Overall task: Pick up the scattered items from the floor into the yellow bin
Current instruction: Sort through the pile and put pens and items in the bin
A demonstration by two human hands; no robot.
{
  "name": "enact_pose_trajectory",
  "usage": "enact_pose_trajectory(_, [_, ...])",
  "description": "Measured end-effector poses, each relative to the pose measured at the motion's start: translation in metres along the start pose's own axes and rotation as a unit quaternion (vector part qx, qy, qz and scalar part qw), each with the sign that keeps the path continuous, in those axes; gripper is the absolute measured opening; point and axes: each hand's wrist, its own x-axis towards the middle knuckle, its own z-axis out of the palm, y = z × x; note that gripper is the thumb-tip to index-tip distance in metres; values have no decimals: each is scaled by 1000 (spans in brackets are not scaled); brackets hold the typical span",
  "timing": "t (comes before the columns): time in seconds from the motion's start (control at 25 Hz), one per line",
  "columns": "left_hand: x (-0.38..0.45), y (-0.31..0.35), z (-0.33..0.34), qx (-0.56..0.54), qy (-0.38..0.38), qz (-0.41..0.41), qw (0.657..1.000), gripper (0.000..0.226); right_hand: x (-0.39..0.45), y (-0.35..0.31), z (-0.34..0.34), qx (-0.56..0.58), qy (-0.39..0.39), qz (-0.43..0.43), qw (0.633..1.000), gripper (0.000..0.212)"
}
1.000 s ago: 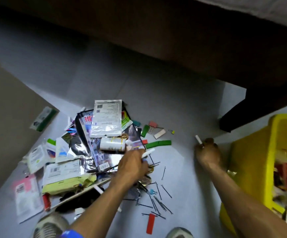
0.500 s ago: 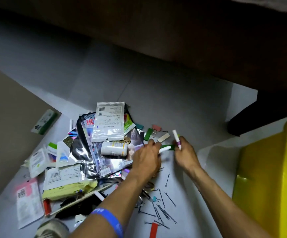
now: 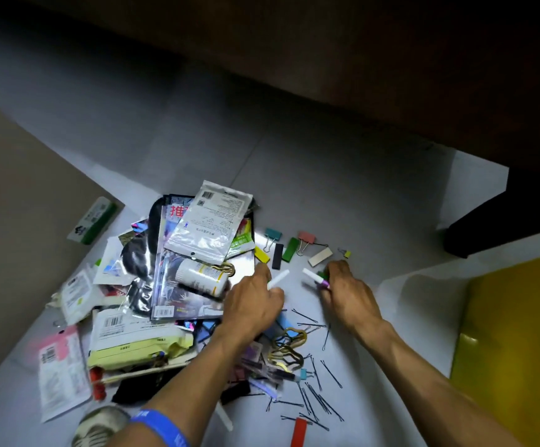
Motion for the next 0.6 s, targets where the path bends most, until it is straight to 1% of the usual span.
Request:
enact_pose_trajectory(0.04, [2,3,0,-5,18,-1,1000,19,3,-2,-2,26,8,10,1000,16])
enact_pose_trajectory(0.12, [10,12,2,32,24,29,999,25,16,-5,-7,45,39,28,998,19])
enact_pose_trajectory(0.2, [17,18,5,112,-19,72,991,38,30,-7,-10,29,45,30,998,23])
enact_pose_trajectory(0.24, [19,19,6,144,-38,77,986,43,36,-6,-11,12,32,19,999,28])
enact_pose_trajectory(0.28, [19,17,5,153,-44,77,984,45,40,-5,-10,-2,13,4,1000,32])
enact_pose_trajectory(0.36, [16,12,3,121,-16,78,989,40,43,-1,-8,-2,-5,-16,1000,30])
enact_pose_trajectory(0.44, [18,11,-3,92,39,63,993,35,41,0,-3,-1,13,-21,1000,25])
enact_pose_trajectory(0.48, [25,12,-5,85,60,50,993,36,39,1,-2,-14,22,-19,999,23])
enact_pose_trajectory(0.52, [34,15,-7,83,65,35,994,38,37,1,-1,-18,27,-14,999,24])
enact_pose_trajectory(0.6, [50,19,-6,97,49,19,994,38,32,-1,0,7,38,10,999,31])
